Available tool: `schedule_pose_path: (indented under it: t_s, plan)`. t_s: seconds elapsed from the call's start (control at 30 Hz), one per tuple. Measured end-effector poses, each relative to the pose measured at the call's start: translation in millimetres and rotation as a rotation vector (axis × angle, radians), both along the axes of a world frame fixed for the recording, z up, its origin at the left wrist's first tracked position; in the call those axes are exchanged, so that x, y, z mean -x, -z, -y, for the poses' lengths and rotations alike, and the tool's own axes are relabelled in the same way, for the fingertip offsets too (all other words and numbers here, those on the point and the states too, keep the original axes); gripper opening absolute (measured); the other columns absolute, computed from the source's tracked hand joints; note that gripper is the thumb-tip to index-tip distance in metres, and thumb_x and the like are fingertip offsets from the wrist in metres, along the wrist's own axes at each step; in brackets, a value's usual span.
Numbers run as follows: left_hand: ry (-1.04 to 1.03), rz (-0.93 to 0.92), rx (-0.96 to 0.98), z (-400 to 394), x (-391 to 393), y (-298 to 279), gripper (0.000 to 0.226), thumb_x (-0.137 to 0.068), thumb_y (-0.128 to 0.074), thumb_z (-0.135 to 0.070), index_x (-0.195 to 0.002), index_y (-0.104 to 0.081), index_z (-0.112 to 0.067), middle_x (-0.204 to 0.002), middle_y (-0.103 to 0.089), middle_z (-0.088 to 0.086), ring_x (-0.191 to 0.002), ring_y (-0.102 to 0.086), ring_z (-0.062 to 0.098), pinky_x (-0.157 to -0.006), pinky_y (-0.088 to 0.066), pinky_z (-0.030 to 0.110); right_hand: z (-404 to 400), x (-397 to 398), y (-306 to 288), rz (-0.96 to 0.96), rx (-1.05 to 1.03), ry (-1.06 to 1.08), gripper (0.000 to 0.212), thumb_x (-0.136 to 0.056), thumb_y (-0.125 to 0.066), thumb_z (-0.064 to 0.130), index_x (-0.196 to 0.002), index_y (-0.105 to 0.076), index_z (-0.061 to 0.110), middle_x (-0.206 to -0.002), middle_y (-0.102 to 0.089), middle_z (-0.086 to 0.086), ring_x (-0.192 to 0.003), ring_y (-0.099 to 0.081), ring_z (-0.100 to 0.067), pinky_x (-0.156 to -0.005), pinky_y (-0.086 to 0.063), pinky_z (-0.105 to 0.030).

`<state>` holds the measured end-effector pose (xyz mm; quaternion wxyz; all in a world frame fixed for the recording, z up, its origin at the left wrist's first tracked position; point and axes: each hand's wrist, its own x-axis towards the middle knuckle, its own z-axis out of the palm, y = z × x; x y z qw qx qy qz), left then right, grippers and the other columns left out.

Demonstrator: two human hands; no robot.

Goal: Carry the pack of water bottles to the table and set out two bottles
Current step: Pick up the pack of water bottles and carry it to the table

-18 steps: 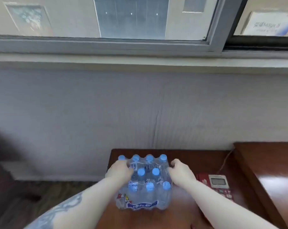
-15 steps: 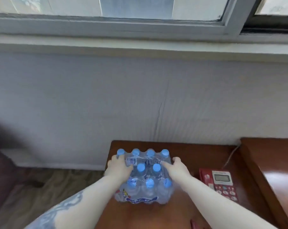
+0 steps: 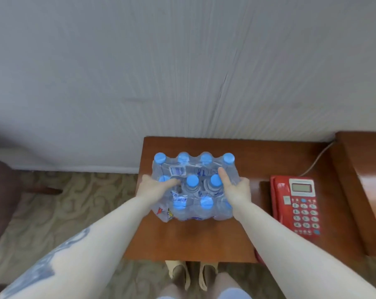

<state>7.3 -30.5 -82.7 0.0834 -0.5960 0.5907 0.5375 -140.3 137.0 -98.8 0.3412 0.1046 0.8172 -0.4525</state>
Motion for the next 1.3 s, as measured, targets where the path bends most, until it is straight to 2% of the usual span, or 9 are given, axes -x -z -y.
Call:
schedule_pose_path:
  t_s: [0.2,0.43,0.6,0.83,0.93,1.07,1.13,1.2,1.3]
  plan:
    - [0.056,-0.094,-0.075,-6.4,-22.2,-2.8,0.060,-0.050,-0.090,-0.058,-0.098,-0.079,-0.026,-0.094,-0.083,-0.005,-0.088,-0.078,0.016,-0.090,-0.061,0.040,-17.7,5.8,0.9,0.038,-0.040,-0.072,0.068,-0.065,-0.071,0.067,-0.105,-0.065,0.011,-0.093,-0.074,-0.007,-0.084,-0.070,-0.027,-0.087,-0.056,-0.044]
    - [-0.172,-0.037,-0.105,-61.4,-68.3,-6.0,0.082,-0.041,-0.084,-0.073,-0.104,-0.077,-0.022,-0.102,-0.080,-0.001,-0.095,-0.075,0.021,-0.094,-0.059,0.042,-26.6,2.6,-2.8,0.024,-0.087,-0.402,0.049,-0.067,-0.064,0.072,-0.072,-0.063,0.024,-0.073,-0.072,0.002,-0.069,-0.069,-0.019,-0.063,-0.051,-0.032]
    - [-0.568,-0.058,-0.121,-129.9,-109.1,-8.2,0.081,-0.036,-0.090,-0.063,-0.100,-0.077,-0.016,-0.098,-0.081,0.003,-0.088,-0.077,0.024,-0.088,-0.062,0.045,-34.6,-16.7,4.9,-0.007,-0.148,-0.667,0.070,-0.069,-0.059,0.075,-0.091,-0.065,0.008,-0.091,-0.071,-0.008,-0.086,-0.067,-0.030,-0.086,-0.054,-0.044]
    - [-1.289,-0.042,-0.102,-268.9,-177.4,-17.3,0.057,-0.045,-0.095,-0.044,-0.081,-0.071,-0.007,-0.083,-0.079,0.012,-0.074,-0.076,0.029,-0.066,-0.058,0.036,-36.1,-92.2,-6.8,-0.031,-0.164,-1.057,0.067,-0.059,-0.073,0.071,-0.069,-0.063,0.006,-0.057,-0.057,0.000,-0.060,-0.061,-0.021,-0.058,-0.046,-0.034]
    - [-1.600,-0.082,-0.104,-349.2,-210.4,-22.2,0.053,-0.051,-0.098,-0.034,-0.086,-0.072,-0.003,-0.085,-0.080,0.017,-0.072,-0.076,0.030,-0.065,-0.057,0.036,-54.8,-151.9,-11.7,0.029,-0.170,-1.322,0.066,-0.054,-0.078,0.069,-0.067,-0.066,0.006,-0.060,-0.065,-0.004,-0.065,-0.067,-0.024,-0.064,-0.054,-0.036]
    - [-1.961,-0.155,-0.033,-454.0,-247.1,-35.9,0.041,-0.058,-0.095,-0.024,-0.089,-0.075,-0.005,-0.060,-0.078,0.006,-0.050,-0.074,0.021,-0.049,-0.055,0.027,-103.9,-239.5,-19.7,0.130,-0.159,-1.630,0.067,-0.047,-0.079,0.070,-0.062,-0.055,0.009,-0.064,-0.062,-0.006,-0.057,-0.059,-0.021,-0.056,-0.047,-0.032]
    - [-2.135,-0.260,0.004,-501.9,-263.9,-45.4,0.052,-0.056,-0.094,-0.027,-0.099,-0.076,-0.003,-0.078,-0.081,0.015,-0.070,-0.079,0.031,-0.064,-0.064,0.040,-133.7,-284.0,-29.0,0.167,-0.168,-1.737,0.068,-0.044,-0.080,0.070,-0.066,-0.054,0.011,-0.061,-0.058,-0.004,-0.055,-0.055,-0.020,-0.055,-0.045,-0.032]
    - [-2.303,-0.385,0.062,-548.6,-279.2,-55.9,0.079,-0.044,-0.095,-0.036,-0.113,-0.075,-0.005,-0.108,-0.077,0.026,-0.101,-0.073,0.046,-0.093,-0.055,0.059,-165.8,-329.0,-42.6,0.166,-0.173,-1.838,0.067,-0.044,-0.081,0.067,-0.063,-0.047,0.013,-0.052,-0.046,0.001,-0.048,-0.045,-0.017,-0.050,-0.038,-0.030]
    - [-2.483,-0.482,0.164,-617.1,-301.1,-70.9,0.104,-0.026,-0.097,-0.044,-0.120,-0.072,-0.007,-0.118,-0.074,0.026,-0.109,-0.070,0.046,-0.102,-0.050,0.062,-220.0,-394.0,-63.2,0.153,-0.173,-1.989,0.058,-0.044,-0.077,0.058,-0.065,-0.051,0.011,-0.061,-0.044,-0.003,-0.053,-0.042,-0.019,-0.052,-0.034,-0.030]
